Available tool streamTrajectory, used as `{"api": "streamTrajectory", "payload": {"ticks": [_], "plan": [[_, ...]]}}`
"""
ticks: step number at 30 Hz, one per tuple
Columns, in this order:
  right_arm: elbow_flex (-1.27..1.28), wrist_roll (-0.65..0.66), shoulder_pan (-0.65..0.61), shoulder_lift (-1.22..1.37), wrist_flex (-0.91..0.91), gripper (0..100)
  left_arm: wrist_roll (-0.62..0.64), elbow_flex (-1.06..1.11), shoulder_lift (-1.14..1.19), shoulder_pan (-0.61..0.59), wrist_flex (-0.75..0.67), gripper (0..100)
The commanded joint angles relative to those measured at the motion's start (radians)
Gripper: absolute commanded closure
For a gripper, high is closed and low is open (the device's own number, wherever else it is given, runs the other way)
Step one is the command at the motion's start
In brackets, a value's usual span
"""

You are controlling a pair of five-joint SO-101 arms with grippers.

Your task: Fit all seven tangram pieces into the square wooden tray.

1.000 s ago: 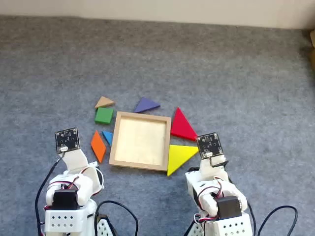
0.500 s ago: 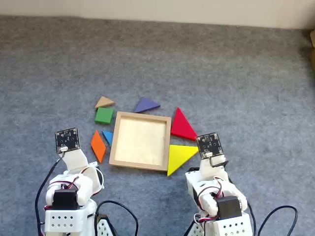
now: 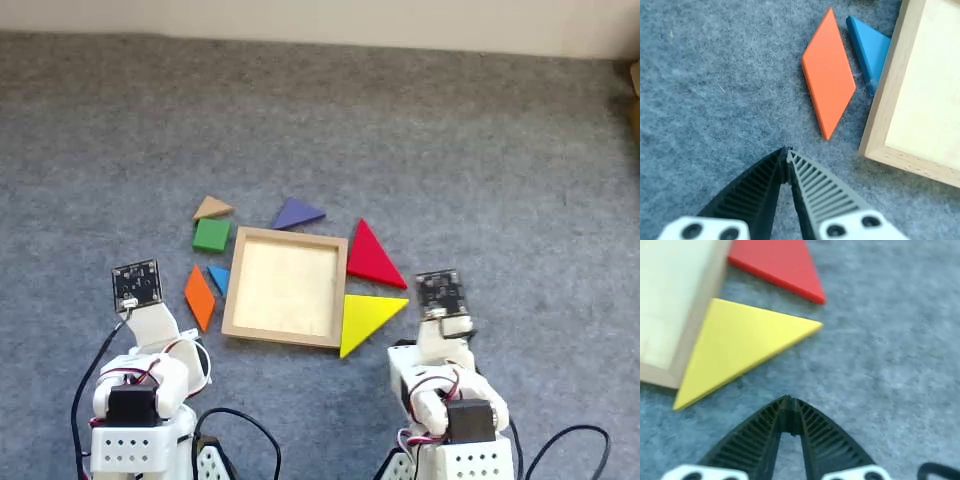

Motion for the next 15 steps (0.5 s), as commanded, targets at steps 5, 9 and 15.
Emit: {"api": "streamTrajectory", "payload": {"ticks": [5,9,15], "plan": [[-0.125,0.008,0.208,-0.012,-0.004,99.3,-0.005,0.021,-0.051,-0.013,0.006,99],[-0.213,0.052,0.209,-0.012,-0.005,99.3,-0.005,0.021,-0.051,-0.013,0.006,99],[-0.361,0.157,0.208,-0.007,-0.004,99.3,-0.005,0.021,-0.051,-0.012,0.006,99]]}}
